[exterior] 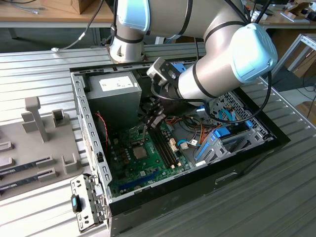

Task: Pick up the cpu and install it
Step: 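Close the cpu cover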

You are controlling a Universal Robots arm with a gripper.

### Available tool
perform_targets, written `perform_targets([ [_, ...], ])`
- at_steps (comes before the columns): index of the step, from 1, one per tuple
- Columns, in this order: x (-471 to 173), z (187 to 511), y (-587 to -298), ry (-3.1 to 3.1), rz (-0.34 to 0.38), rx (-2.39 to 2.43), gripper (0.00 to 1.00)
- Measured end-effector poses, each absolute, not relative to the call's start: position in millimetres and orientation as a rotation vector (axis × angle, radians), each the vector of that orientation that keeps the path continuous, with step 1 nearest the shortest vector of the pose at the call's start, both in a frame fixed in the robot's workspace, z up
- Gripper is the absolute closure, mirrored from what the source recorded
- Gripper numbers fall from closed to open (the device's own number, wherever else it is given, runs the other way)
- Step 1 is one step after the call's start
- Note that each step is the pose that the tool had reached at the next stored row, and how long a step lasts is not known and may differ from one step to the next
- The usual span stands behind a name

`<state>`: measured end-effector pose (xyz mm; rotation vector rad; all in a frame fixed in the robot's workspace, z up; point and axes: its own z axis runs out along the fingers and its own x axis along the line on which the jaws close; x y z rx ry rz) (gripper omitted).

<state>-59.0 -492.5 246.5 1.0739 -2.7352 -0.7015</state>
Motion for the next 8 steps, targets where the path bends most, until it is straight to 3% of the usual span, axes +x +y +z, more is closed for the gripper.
perform_targets([
  [8,-59.0,247.2,-492.6,-2.735,-0.702,1.074,0.89],
])
